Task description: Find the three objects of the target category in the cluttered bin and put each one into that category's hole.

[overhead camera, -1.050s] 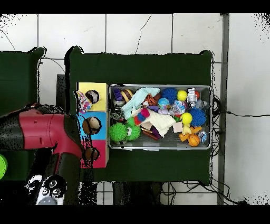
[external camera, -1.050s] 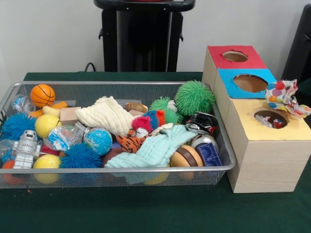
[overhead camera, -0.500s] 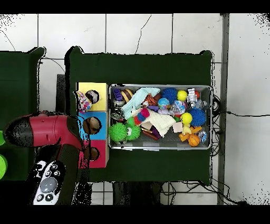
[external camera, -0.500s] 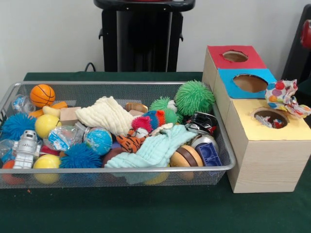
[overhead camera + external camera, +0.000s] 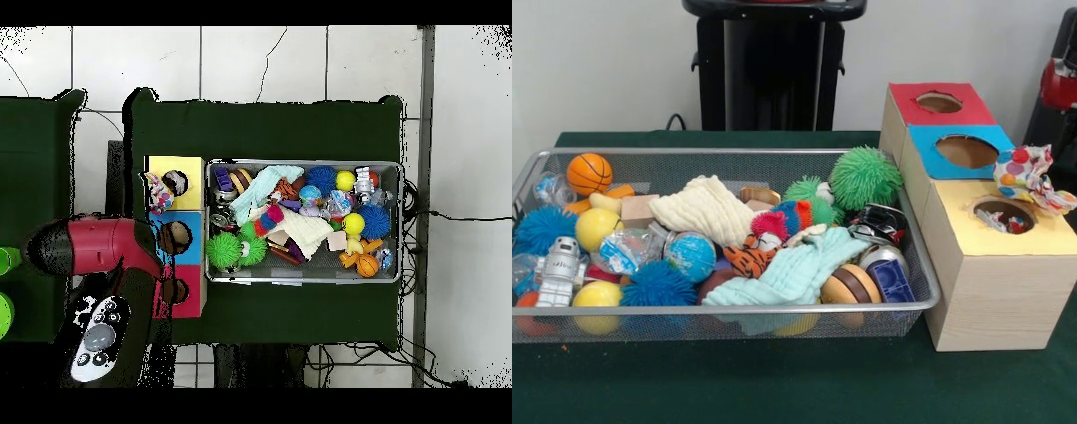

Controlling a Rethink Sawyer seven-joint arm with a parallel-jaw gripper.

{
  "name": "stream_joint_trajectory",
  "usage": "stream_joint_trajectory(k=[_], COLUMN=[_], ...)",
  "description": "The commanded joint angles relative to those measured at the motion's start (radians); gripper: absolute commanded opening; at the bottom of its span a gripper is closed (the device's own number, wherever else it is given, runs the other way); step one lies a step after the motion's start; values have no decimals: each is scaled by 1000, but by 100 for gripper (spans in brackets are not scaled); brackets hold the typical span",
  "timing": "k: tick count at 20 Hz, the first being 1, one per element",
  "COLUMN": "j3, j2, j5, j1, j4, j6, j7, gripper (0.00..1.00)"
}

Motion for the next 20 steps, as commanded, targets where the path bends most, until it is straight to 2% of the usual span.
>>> stream_joint_trajectory(k=[1, 5, 12, 20], j3=[15, 6, 3, 30], j2=[41, -16, -47, -6], j5=[1, -2, -17, -60], j1=[-34, -32, -74, -146], j4=[73, 102, 82, 98], j6=[-33, 14, 42, -72], j7=[215, 201, 158, 101], gripper=[0, 0, 0, 0])
